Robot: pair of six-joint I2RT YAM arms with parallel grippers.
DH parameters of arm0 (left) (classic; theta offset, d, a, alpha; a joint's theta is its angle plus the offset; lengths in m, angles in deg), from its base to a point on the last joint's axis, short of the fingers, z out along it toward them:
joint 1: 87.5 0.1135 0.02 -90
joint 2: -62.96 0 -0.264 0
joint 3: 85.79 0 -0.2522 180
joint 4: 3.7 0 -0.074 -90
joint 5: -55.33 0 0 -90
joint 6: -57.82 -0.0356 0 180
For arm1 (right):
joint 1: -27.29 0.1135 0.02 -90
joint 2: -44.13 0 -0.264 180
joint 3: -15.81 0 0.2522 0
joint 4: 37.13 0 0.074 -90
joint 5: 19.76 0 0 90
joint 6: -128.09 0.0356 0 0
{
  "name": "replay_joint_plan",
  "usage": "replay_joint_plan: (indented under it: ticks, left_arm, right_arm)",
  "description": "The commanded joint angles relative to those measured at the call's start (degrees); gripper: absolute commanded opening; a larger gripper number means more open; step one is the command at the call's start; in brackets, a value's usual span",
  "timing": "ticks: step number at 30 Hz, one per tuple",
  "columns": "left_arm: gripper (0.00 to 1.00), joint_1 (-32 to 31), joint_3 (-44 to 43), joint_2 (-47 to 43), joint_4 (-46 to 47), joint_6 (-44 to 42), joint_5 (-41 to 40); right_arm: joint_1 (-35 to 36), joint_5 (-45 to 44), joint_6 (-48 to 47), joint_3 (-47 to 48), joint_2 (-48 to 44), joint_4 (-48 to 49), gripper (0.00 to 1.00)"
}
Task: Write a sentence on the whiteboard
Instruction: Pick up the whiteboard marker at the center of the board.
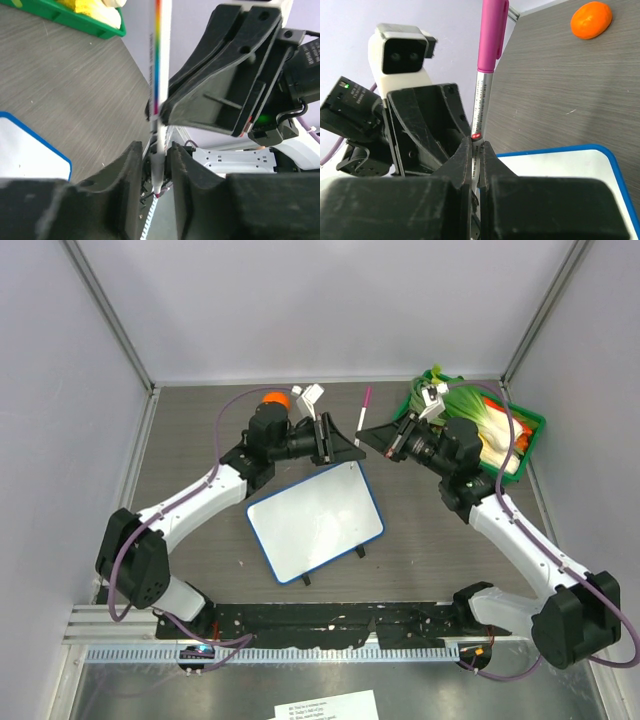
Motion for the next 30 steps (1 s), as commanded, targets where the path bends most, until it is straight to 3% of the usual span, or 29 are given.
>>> replay_joint_plan:
  ticks: [1,2,4,7,9,12,13,14,16,18,25,30]
  left_arm:
    - [0.27,0.1,-3.9,0.6,-0.5,-3.1,-1.0]
    - [0.14,0.0,-4.0,0.6,-0.7,-3.2,-1.2]
    - [0.0,0.1,-4.5,0.6,-2.0,-4.2,-1.3]
    - [0.0,0.2,-4.8,-0.3,-6.4,-7.2,-3.3]
    - [0.0,0.9,-5.1,-1.4,-10.2,-9.2,-4.1]
    - [0.0,2.3,-4.5,-3.7,-16.1,-12.7,-6.0]
    - [0.0,2.8,-4.5,-4.5,-17.9,-13.7,-6.3]
    - [0.0,3.2,-4.8,-5.2,-19.4,-14.7,-6.3]
    - [0.0,4.1,-5.4,-6.9,-23.9,-17.5,-6.8]
    - [0.0,4.5,-6.4,-8.4,-28.1,-21.0,-7.1]
    - [0.0,4.7,-13.1,-10.3,-43.4,-31.7,-3.9]
    - [0.0,4.6,-13.5,-11.4,-42.2,-31.5,4.1]
  right_arm:
    - [0.4,1.6,0.5,-0.1,0.6,3.8,0.01]
    - [0.4,1.6,0.4,-0.1,0.7,3.7,0.01]
    - [0.4,1.9,0.4,0.1,1.2,2.9,0.01]
    - [0.3,2.6,-1.2,0.8,2.3,1.1,0.04]
    - [0.4,2.5,-1.9,1.8,2.4,-0.2,0.12]
    - [0.4,3.0,-3.6,3.8,2.6,-1.9,0.43]
    - [0.3,3.1,-4.1,4.4,2.6,-2.5,0.48]
    - [0.3,3.1,-4.8,5.3,2.7,-3.5,0.63]
    - [0.1,3.7,-5.1,6.7,2.9,-4.6,0.78]
    - [-0.3,5.5,-5.4,7.6,2.9,-4.5,0.82]
    - [-0.8,16.3,-4.7,9.3,2.9,1.4,0.79]
    - [-0.8,23.5,2.1,7.6,4.5,9.9,0.78]
